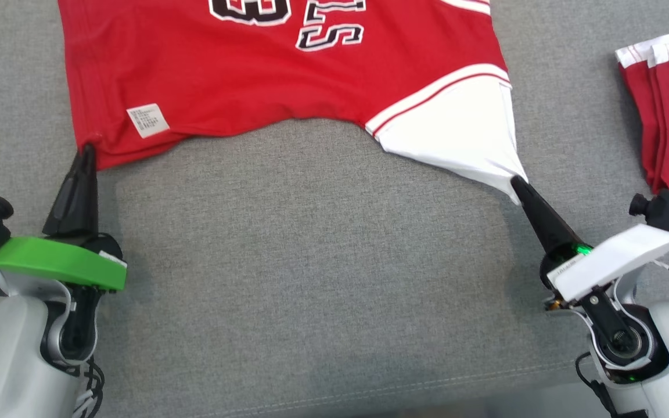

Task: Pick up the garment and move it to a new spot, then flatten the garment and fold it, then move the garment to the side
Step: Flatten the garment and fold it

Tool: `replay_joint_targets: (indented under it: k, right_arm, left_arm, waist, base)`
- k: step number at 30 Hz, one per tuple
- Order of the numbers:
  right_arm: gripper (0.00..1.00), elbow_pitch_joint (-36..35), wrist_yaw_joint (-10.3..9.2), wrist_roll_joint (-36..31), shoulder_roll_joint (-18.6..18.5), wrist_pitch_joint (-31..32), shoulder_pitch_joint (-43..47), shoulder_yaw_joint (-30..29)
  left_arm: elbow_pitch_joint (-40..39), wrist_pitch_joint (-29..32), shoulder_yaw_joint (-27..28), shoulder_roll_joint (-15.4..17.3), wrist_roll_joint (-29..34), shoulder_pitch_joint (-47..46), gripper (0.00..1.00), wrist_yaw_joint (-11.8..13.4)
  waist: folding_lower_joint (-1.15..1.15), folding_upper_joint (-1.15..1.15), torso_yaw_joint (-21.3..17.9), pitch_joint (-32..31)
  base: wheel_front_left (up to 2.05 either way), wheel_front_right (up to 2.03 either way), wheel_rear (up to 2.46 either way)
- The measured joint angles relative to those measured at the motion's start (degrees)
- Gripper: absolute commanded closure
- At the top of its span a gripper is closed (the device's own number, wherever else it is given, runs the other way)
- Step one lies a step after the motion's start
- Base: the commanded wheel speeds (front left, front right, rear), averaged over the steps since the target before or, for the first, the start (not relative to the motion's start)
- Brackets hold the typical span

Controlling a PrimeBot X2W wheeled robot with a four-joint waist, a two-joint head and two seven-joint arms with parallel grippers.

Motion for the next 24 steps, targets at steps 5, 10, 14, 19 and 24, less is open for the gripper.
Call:
replay_joint_targets:
  k: [5, 10, 14, 19, 24]
  right_arm:
    - [1.0, -1.0, 2.01, 1.7, -3.8, 2.8, 6.4, 0.4]
    - [1.0, -1.3, 2.32, 3.9, -6.3, 4.6, 14.2, -0.3]
    - [1.0, -1.3, 2.16, 6.2, -7.3, 5.2, 21.1, -2.3]
    - [1.0, -1.1, 1.7, 8.8, -8.6, 5.6, 28.8, -6.1]
    - [1.0, -2.2, 2.65, 9.8, -9.0, 6.7, 30.6, -5.3]
  left_arm:
    - [-0.9, 0.0, -2.4, -1.2, 1.3, 3.8, 1.0, -1.4]
    - [-1.5, 0.0, -4.9, -2.8, 2.3, 9.2, 1.0, -1.7]
    - [-3.0, 0.0, -5.1, -2.8, 2.3, 14.7, 1.0, -1.9]
    - [-4.9, 0.1, -5.2, -1.1, 0.8, 21.1, 1.0, -2.3]
    - [-6.7, 0.1, -5.2, 0.5, -0.4, 22.7, 1.0, -2.8]
  waist:
    - [0.0, 0.0, 0.3, -3.4]
    - [0.0, 0.0, 1.1, -6.3]
    - [-0.01, 0.0, 2.2, -9.1]
    - [-0.01, 0.0, 4.5, -12.6]
    - [-0.01, 0.0, 6.6, -14.0]
  base:
    - [0.0, 0.0, 0.0]
    - [0.0, 0.0, 0.0]
    - [0.0, 0.0, 0.0]
    - [0.0, 0.0, 0.0]
    - [0.0, 0.0, 0.0]
